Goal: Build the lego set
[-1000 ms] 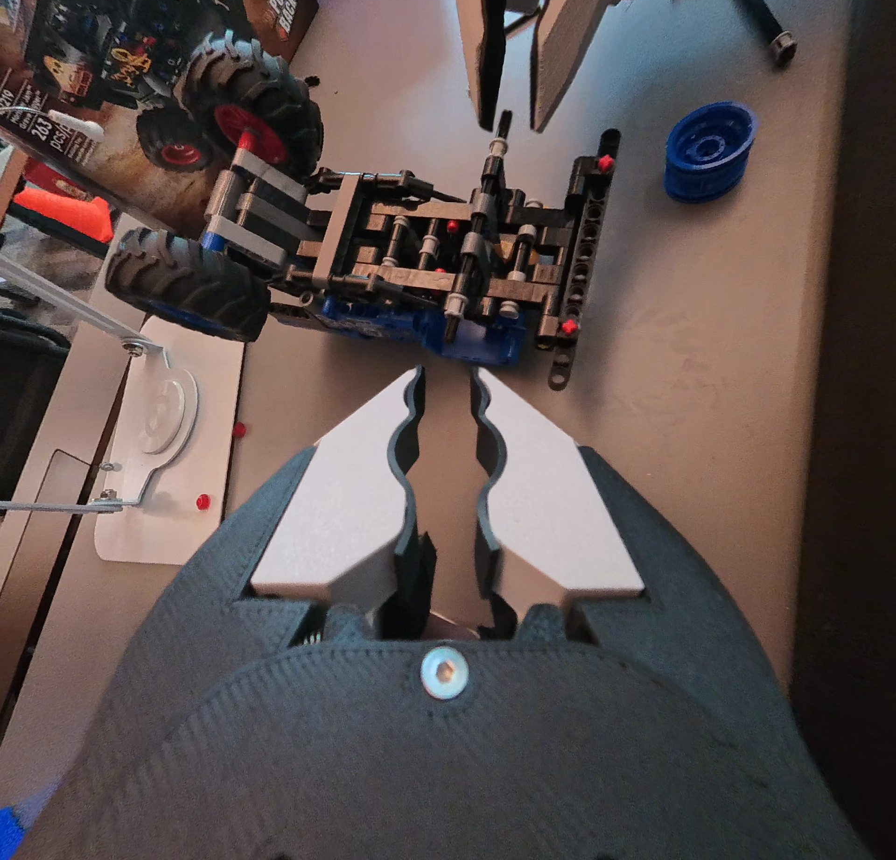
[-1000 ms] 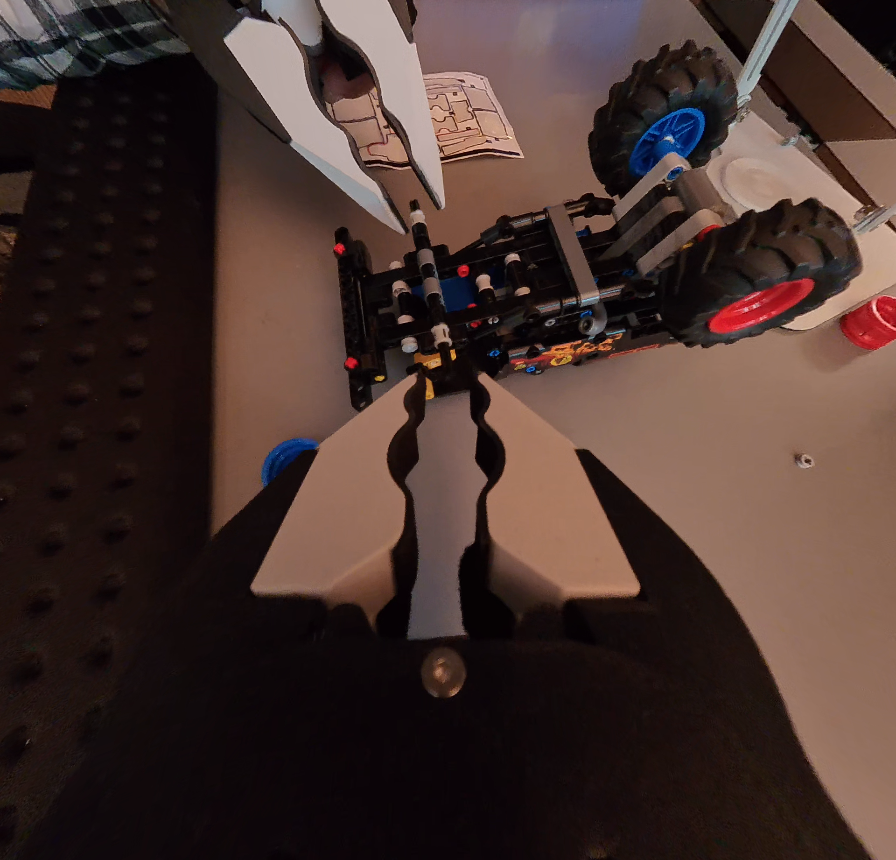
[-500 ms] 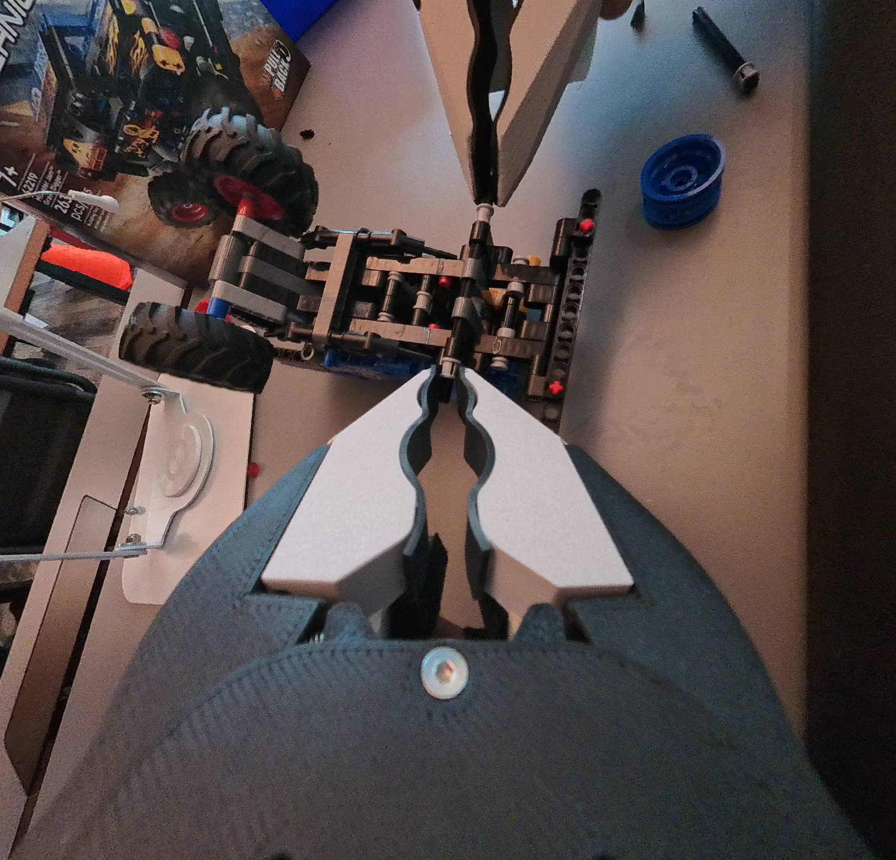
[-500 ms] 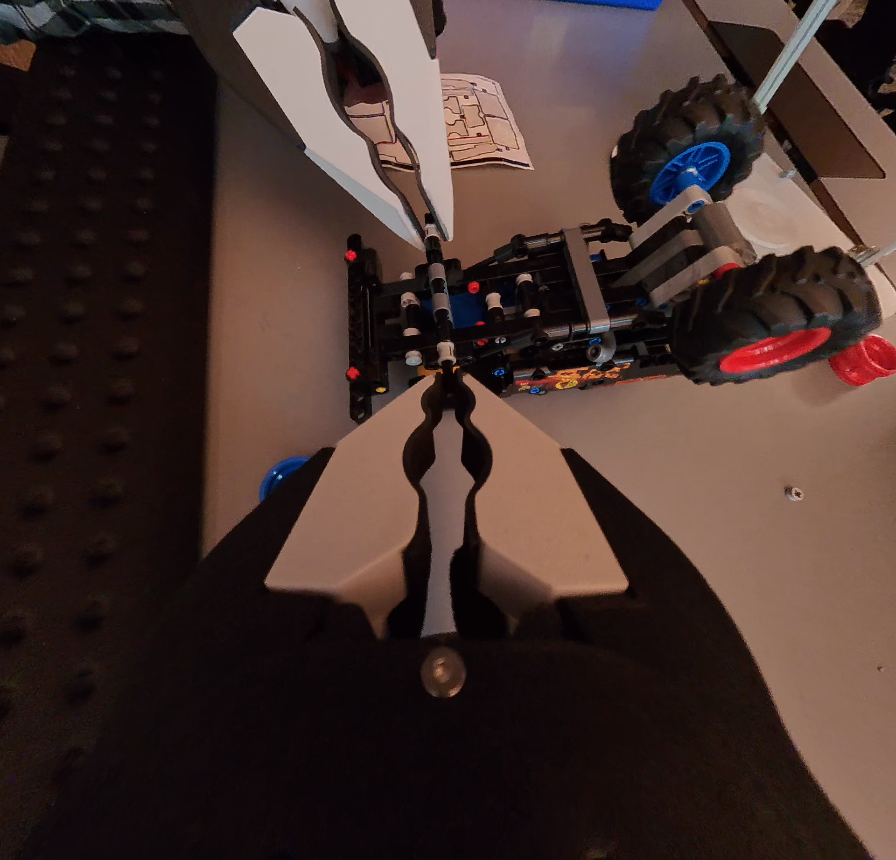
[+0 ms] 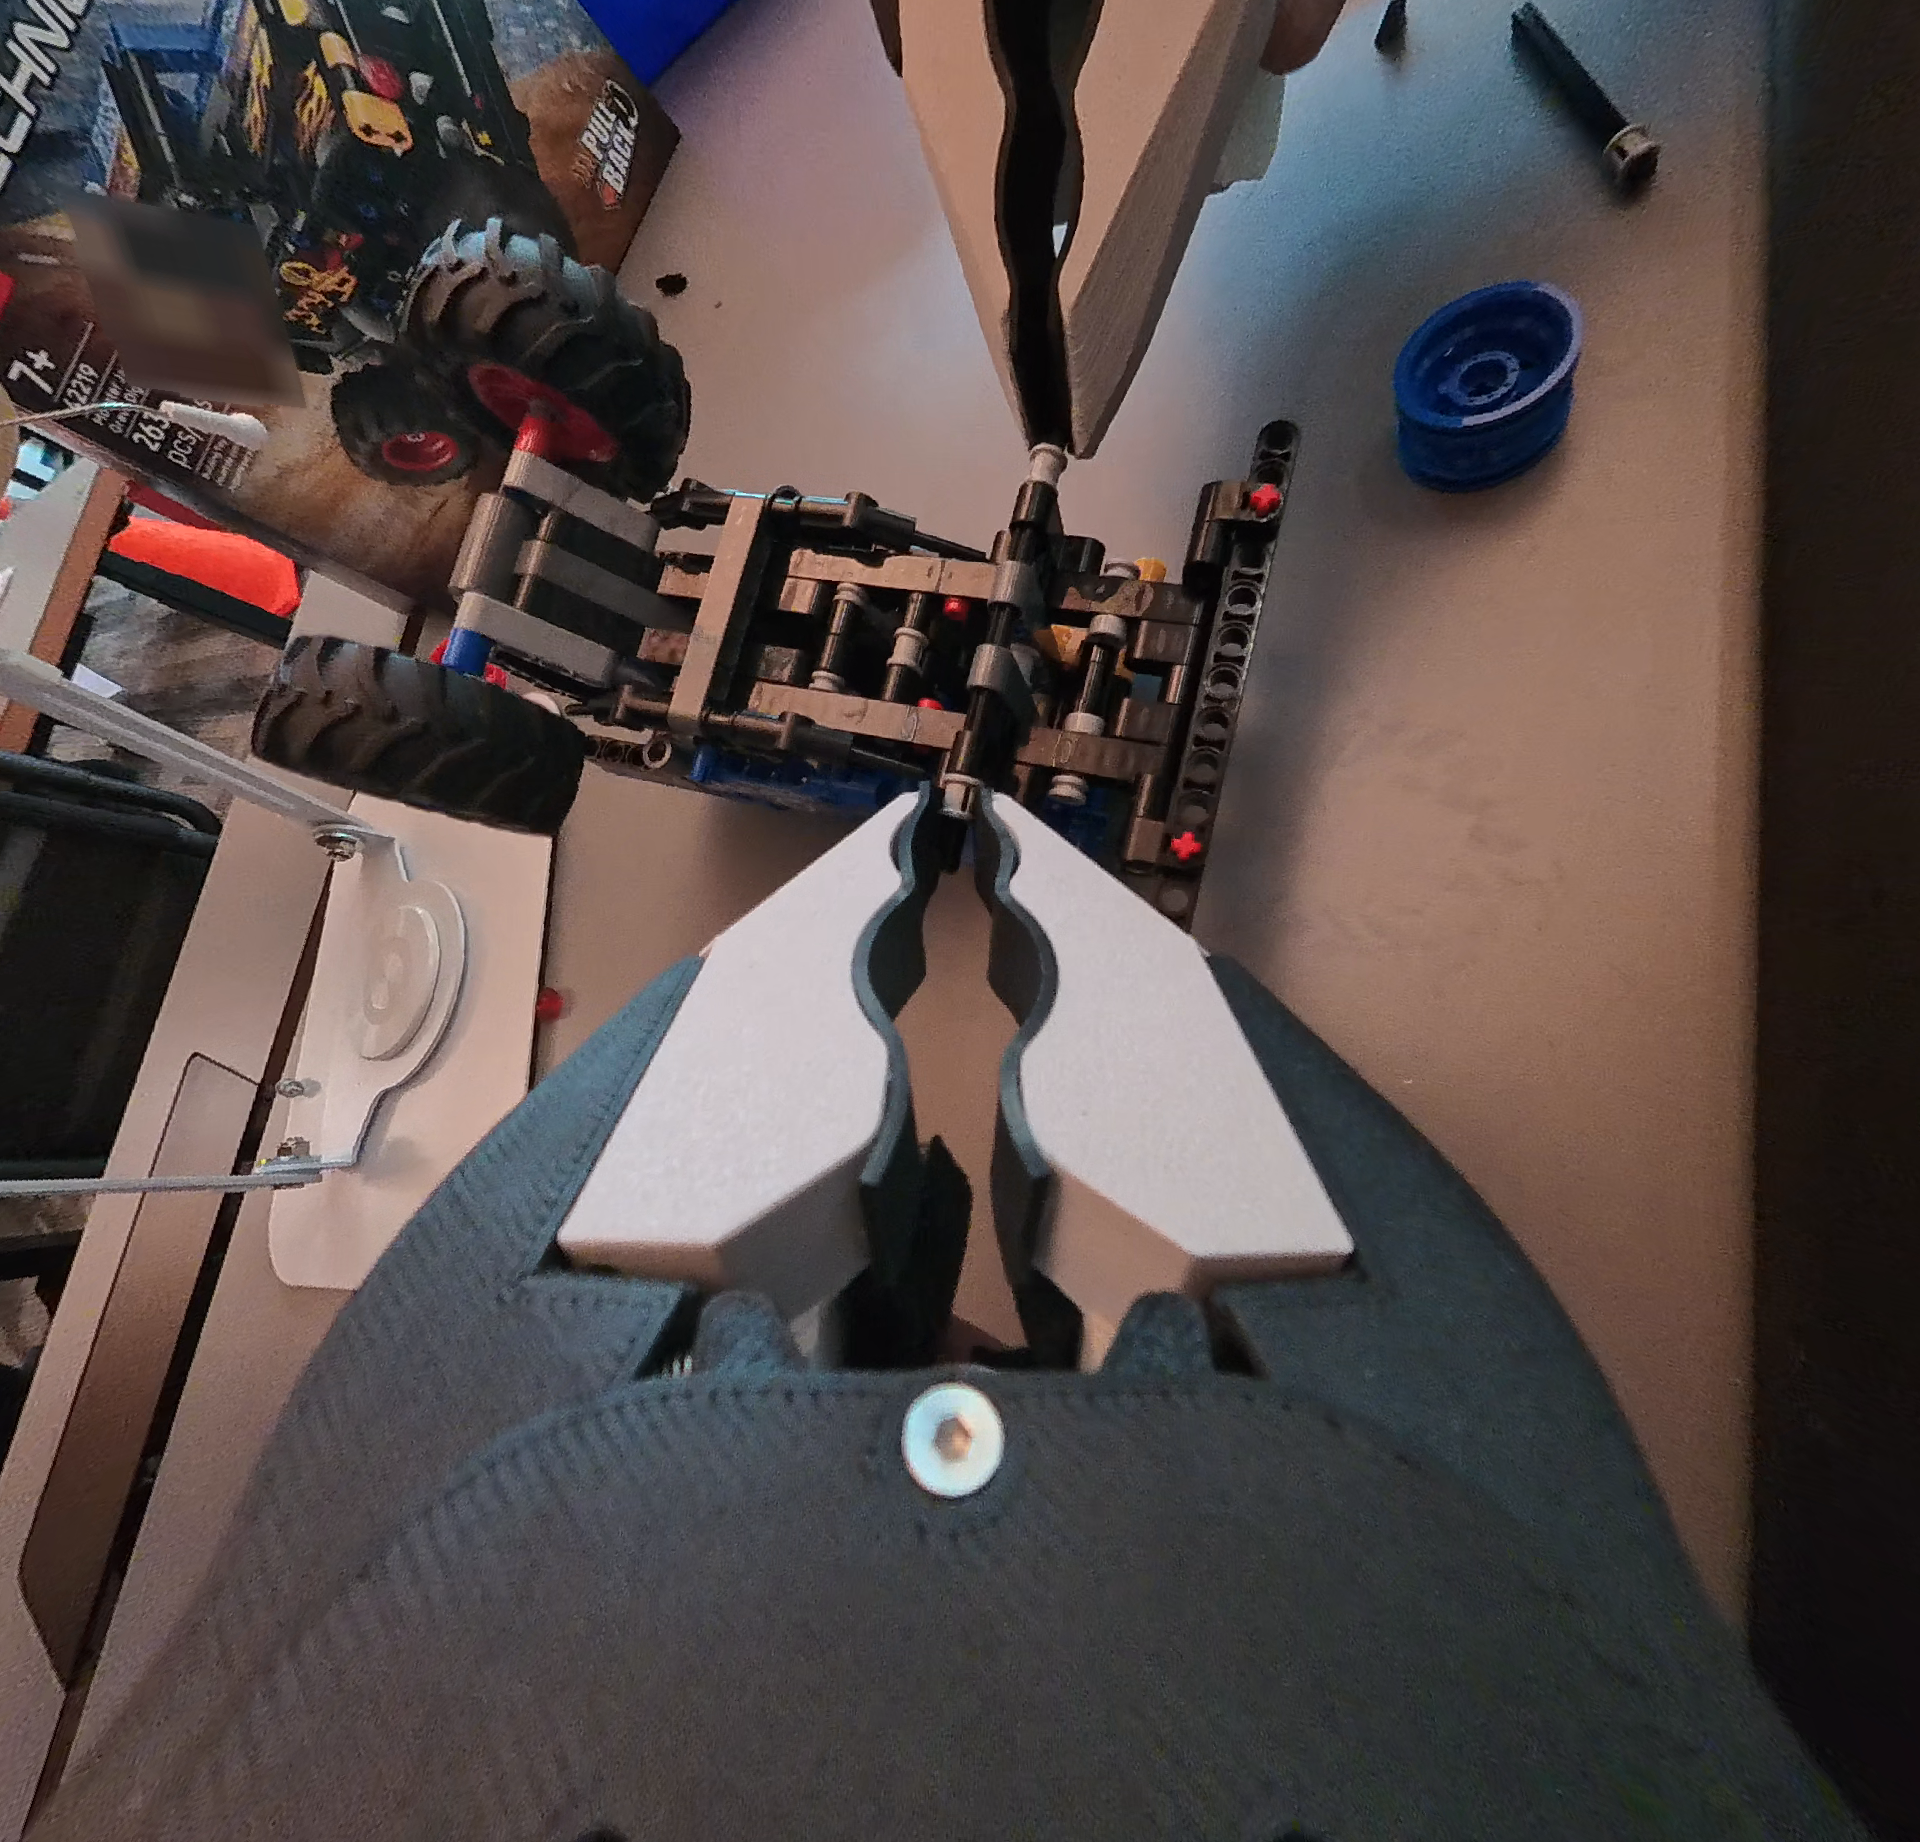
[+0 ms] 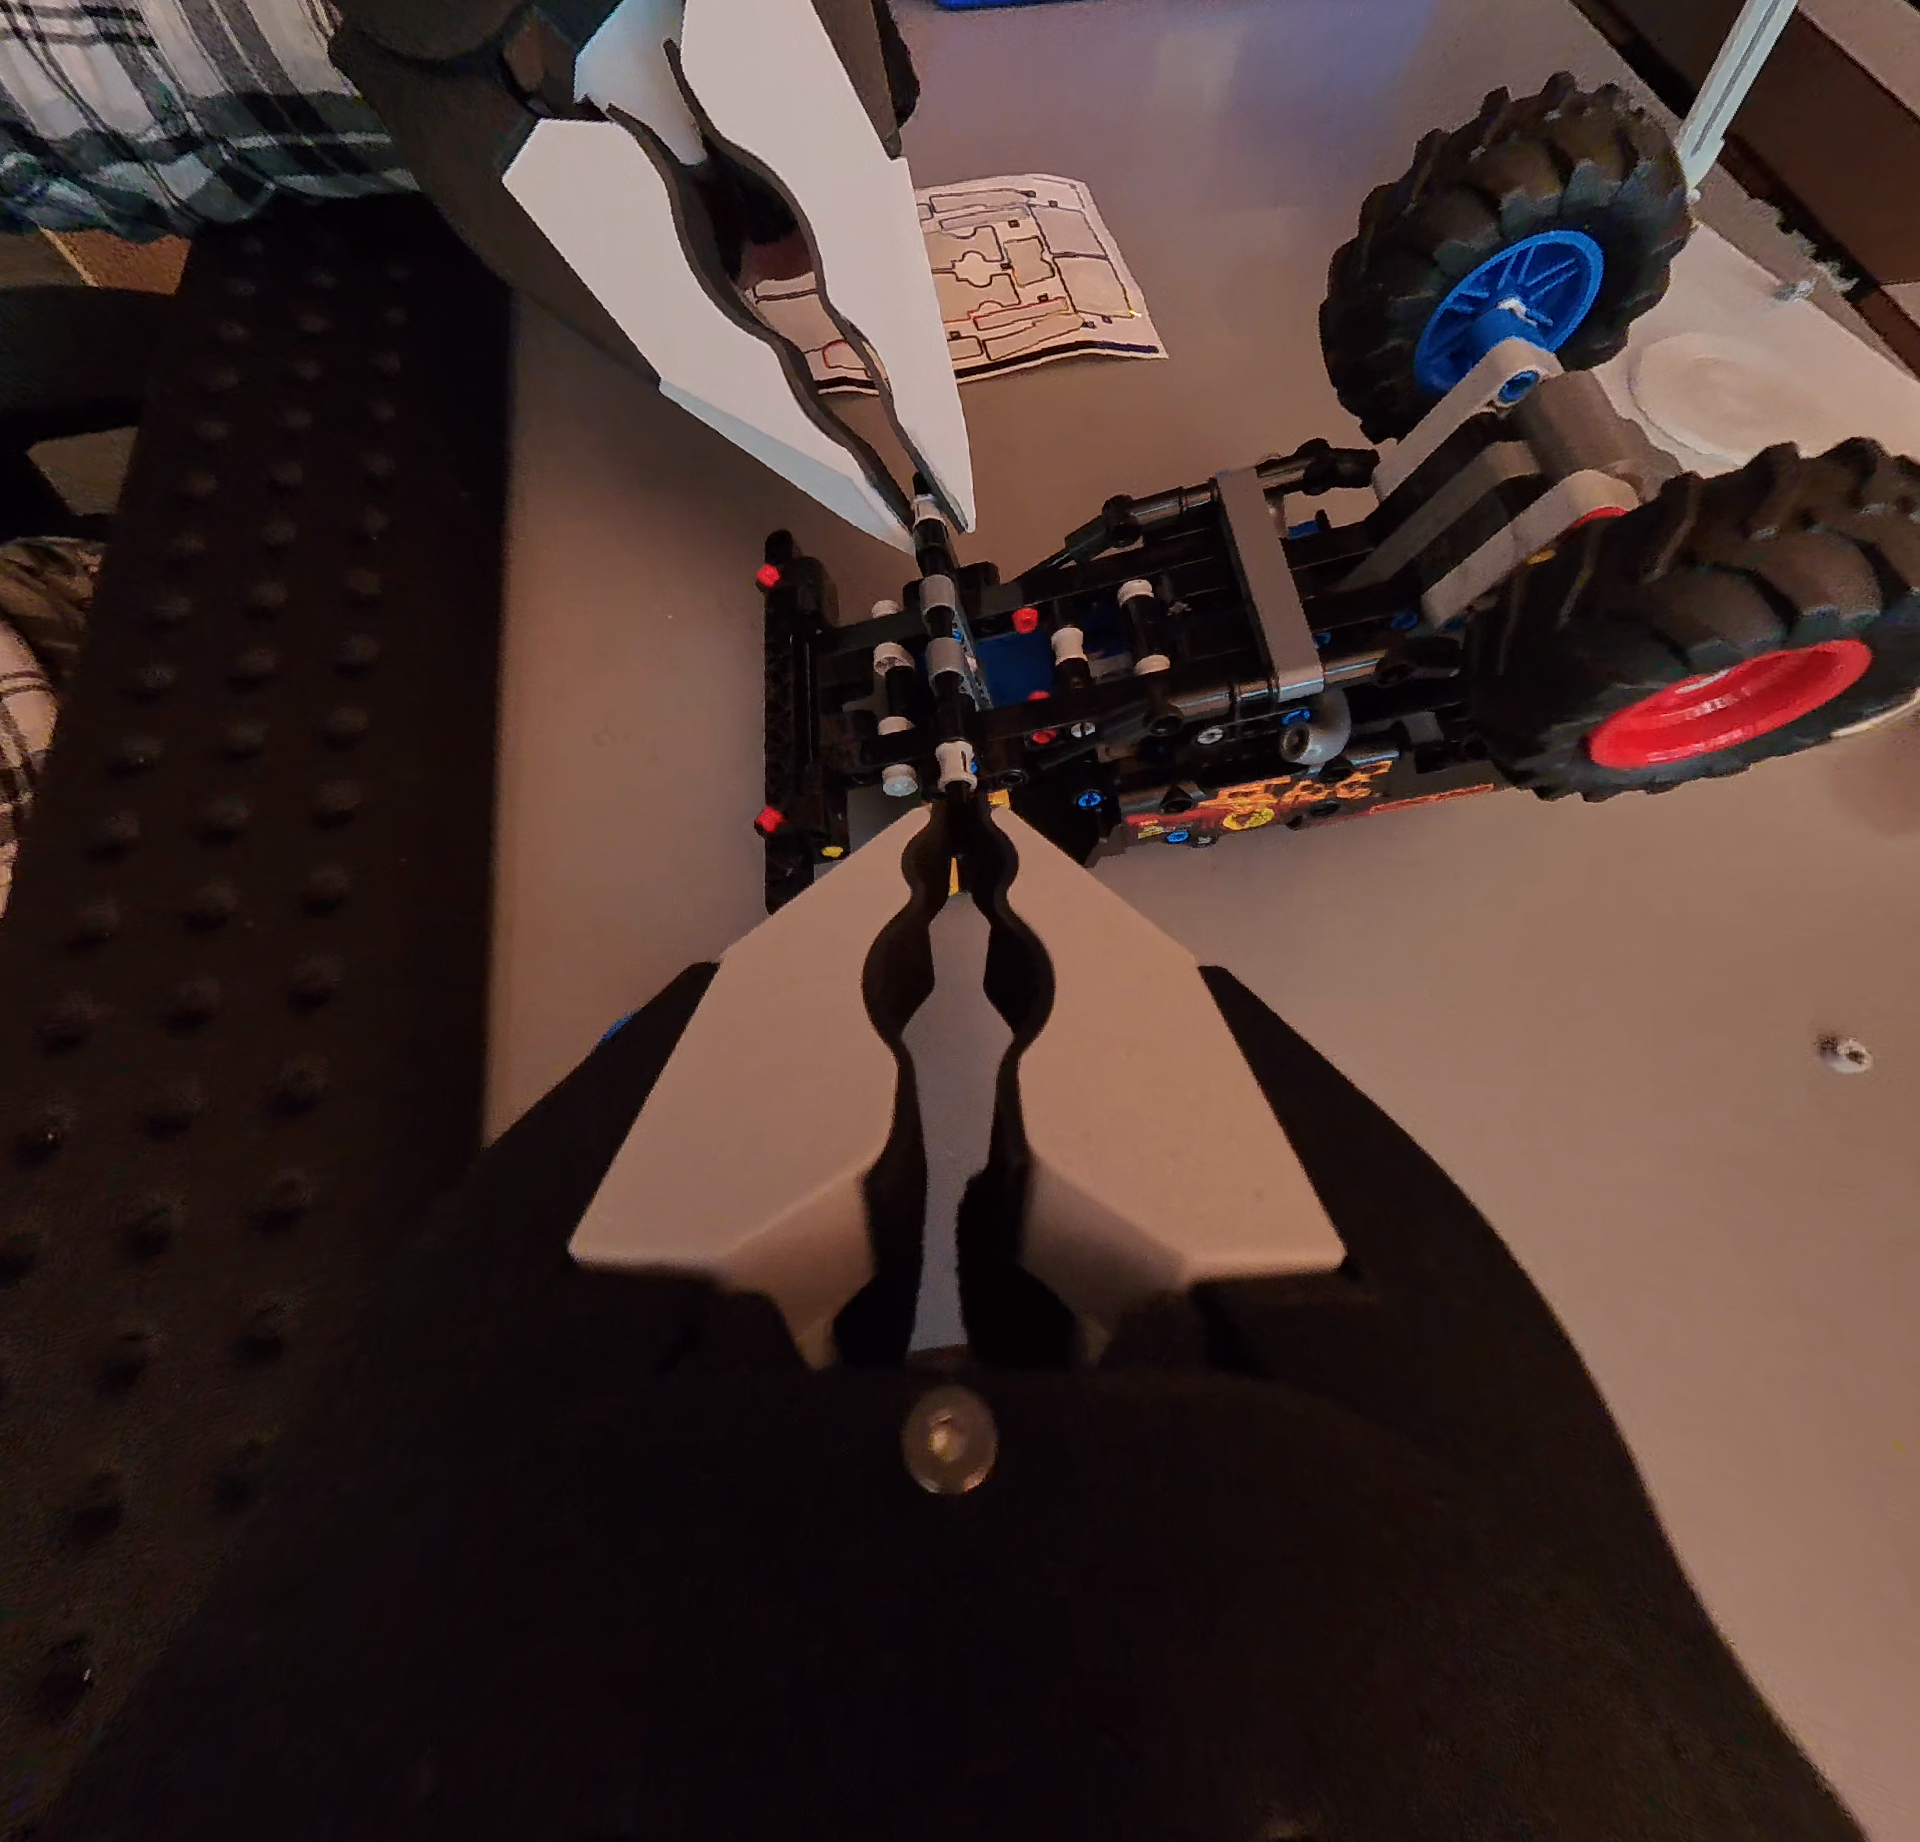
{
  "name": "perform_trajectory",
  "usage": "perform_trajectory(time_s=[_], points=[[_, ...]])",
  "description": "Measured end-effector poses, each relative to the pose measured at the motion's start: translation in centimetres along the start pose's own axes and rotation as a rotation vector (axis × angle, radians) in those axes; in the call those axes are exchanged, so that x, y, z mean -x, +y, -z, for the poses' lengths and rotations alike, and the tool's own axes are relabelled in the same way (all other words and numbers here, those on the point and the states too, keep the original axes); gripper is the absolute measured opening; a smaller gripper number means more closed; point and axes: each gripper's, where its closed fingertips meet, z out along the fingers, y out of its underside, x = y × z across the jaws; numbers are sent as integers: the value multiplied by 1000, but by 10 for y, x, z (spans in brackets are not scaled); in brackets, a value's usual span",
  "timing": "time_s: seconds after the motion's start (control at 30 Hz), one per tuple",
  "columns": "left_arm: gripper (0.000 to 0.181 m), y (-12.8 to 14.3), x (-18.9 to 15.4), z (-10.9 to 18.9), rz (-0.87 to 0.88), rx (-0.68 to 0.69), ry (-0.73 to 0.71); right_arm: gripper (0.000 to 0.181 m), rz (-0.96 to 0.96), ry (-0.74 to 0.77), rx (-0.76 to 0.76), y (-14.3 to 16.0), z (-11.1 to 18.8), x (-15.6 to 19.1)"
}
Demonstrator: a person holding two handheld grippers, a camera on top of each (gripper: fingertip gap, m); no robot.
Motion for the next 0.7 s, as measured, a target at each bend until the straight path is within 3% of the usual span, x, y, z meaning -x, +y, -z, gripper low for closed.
perform_trajectory(time_s=[0.23,0.57,0.63,0.7], points=[[4,-2,-1,0,3,-6,10,0,94,68,32,1,-1,-3],[5,-1,0,0,-5,-10,2,2,60,51,7,0,-2,-3],[5,-3,-1,0,0,-15,4,28,36,44,11,1,2,-4],[12,-3,0,0,11,-18,-2,36,62,77,28,4,7,-6]])
